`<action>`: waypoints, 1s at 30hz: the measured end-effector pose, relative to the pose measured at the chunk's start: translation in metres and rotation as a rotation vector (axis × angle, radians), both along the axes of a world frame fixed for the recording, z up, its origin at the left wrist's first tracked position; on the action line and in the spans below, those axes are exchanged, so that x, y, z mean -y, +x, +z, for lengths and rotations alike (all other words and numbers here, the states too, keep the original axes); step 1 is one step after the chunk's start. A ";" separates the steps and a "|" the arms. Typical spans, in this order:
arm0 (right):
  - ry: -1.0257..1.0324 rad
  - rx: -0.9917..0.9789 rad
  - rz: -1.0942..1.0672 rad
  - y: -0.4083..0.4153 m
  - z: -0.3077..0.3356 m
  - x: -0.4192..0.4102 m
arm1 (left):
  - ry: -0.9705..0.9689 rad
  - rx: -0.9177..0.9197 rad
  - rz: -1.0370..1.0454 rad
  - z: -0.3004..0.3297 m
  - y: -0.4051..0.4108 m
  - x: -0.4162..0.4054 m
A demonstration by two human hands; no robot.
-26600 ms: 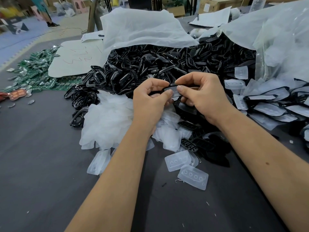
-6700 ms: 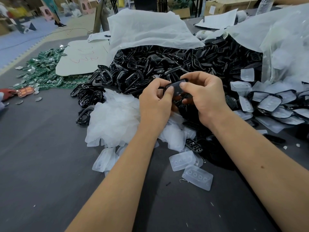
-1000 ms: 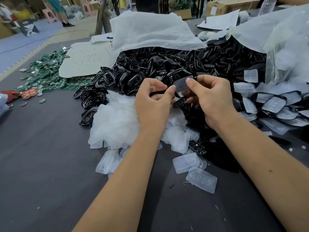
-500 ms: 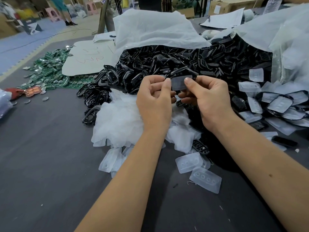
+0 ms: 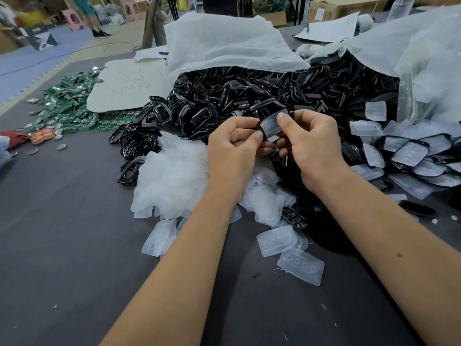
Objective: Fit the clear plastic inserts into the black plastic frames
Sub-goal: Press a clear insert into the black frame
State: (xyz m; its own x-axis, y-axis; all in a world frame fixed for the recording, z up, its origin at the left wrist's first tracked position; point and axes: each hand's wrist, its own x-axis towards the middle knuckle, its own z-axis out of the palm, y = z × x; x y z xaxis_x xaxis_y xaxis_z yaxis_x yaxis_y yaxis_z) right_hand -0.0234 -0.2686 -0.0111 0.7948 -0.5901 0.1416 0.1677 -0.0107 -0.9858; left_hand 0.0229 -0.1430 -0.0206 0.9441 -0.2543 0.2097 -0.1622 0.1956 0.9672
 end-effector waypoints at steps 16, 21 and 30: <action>0.032 0.002 0.090 -0.003 0.002 0.000 | -0.008 -0.027 -0.005 0.000 0.001 -0.001; 0.041 -0.007 0.114 -0.003 0.001 0.000 | 0.059 0.025 0.070 0.000 0.000 0.001; 0.073 0.005 0.156 -0.003 0.001 -0.001 | 0.092 0.125 0.195 0.001 -0.002 0.001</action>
State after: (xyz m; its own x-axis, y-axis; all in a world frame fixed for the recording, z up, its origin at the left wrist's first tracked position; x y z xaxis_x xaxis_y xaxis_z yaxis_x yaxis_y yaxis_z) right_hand -0.0260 -0.2679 -0.0101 0.8770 -0.4683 0.1072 0.1665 0.0871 -0.9822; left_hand 0.0209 -0.1442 -0.0194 0.9454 -0.0933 0.3124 -0.3078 0.0609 0.9495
